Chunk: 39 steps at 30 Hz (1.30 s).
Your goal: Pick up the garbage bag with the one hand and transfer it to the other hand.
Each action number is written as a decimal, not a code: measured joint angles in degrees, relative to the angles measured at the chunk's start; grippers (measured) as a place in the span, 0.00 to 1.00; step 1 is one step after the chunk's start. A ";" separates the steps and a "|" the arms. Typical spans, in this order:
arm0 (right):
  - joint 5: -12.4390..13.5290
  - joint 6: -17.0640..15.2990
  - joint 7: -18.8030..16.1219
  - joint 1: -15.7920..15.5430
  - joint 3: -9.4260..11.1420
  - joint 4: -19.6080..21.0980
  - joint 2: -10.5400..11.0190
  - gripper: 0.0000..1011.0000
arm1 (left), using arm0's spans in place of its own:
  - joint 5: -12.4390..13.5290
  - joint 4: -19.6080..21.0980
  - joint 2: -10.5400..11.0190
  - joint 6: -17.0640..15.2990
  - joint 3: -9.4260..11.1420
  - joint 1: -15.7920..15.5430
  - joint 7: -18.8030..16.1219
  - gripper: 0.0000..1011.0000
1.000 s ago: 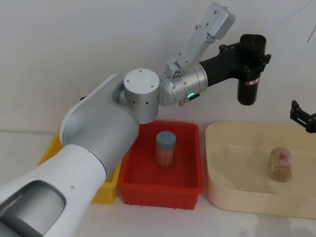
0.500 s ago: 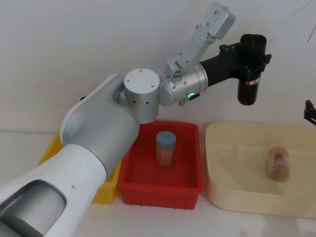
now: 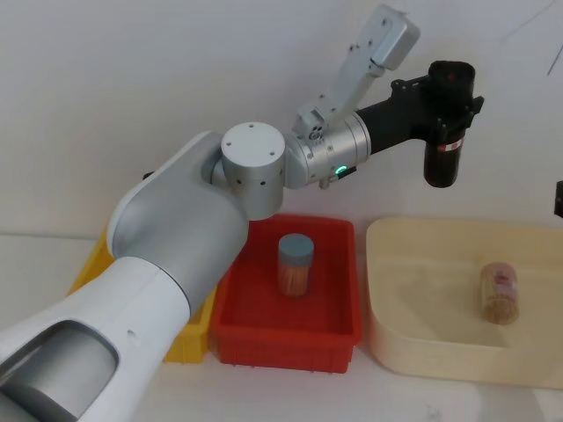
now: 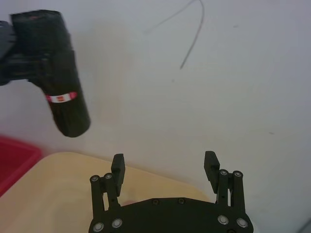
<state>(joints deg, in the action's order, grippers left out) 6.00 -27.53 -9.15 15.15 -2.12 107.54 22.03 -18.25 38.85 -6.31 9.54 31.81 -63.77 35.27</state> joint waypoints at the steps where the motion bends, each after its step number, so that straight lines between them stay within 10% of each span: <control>1: 0.04 -0.03 -0.18 0.00 -0.04 0.05 0.01 0.99 | 0.00 0.00 0.00 0.00 0.00 0.00 0.00 0.49; 39: -1.70 0.39 -4.33 7.73 -8.12 -6.45 -5.36 0.99 | 0.00 0.00 0.00 -0.01 0.00 0.00 -0.01 0.50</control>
<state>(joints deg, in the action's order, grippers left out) 4.30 -27.14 -13.48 22.88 -10.24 101.09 16.67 -18.26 38.85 -6.31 9.53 31.81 -63.77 35.27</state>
